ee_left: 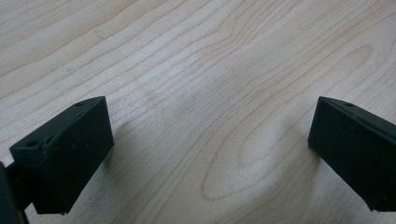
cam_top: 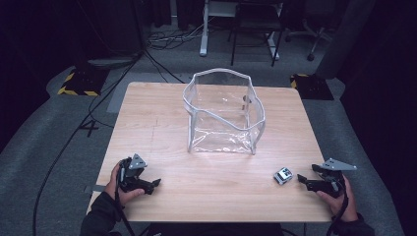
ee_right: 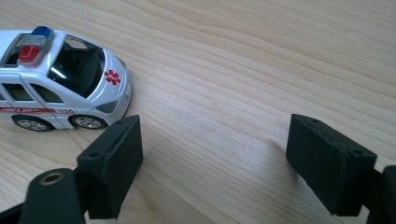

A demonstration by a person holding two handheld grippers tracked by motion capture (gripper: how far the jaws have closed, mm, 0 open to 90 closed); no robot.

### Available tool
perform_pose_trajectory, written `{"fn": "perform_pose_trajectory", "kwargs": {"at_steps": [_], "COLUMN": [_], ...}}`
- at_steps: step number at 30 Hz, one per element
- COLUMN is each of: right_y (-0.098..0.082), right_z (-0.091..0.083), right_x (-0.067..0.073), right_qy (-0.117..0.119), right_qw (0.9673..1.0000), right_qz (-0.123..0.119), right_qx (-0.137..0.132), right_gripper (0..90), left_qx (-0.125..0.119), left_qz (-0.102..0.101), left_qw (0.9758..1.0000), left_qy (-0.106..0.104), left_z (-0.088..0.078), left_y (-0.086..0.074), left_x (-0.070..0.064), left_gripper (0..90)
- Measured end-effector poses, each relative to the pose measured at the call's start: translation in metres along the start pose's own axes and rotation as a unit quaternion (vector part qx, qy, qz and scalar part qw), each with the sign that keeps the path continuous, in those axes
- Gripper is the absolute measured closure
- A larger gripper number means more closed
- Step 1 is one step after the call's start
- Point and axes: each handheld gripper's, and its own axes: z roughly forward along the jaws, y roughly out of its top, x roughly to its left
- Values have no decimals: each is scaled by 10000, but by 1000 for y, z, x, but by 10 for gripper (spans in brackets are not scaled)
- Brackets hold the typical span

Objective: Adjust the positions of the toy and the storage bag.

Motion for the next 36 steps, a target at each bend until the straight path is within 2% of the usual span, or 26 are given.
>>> {"fn": "perform_pose_trajectory", "kwargs": {"at_steps": [5, 10, 11, 13, 16, 17, 21, 25, 29, 31, 36], "right_y": [0, 0, 0, 0, 0, 1, 2, 5, 9, 10, 14], "right_z": [0, 0, 0, -1, 0, 0, 2, 4, 9, 11, 14], "right_x": [2, 6, 7, 10, 18, 21, 34, 44, 59, 65, 75], "right_qy": [53, 10, 1, 92, 203, 241, 407, 501, 708, 770, 686], "right_qw": [9999, 9999, 9999, 9997, 9996, 9995, 9984, 9976, 9953, 9948, 9956], "right_qz": [-104, -157, -161, -220, -177, -189, -386, -473, -661, -661, -639], "right_qx": [-37, -38, -48, -17, 33, 38, -4, 30, 44, 24, 72], "right_gripper": [189, 188, 189, 189, 189, 189, 188, 166, 161, 160, 138], "left_qx": [-1, -17, -22, -31, -29, -25, -28, -28, -27, -27, -26], "left_qz": [-3, -11, -59, -59, -56, 29, 7, 7, 8, 7, 4], "left_qw": [10000, 10000, 10000, 10000, 10000, 10000, 10000, 10000, 10000, 10000, 10000], "left_qy": [0, 62, 11, 13, 7, 68, 50, 50, 48, 49, 47], "left_z": [0, -1, 0, 0, 0, -1, 0, -1, -1, -1, 0], "left_y": [0, 0, -1, -1, -1, -1, -1, -1, -1, -1, -1], "left_x": [0, 0, -1, -1, -1, 1, 0, 0, 1, 0, 0], "left_gripper": [1, 3, 4, 4, 4, 4, 2, 3, 3, 2, 2]}}
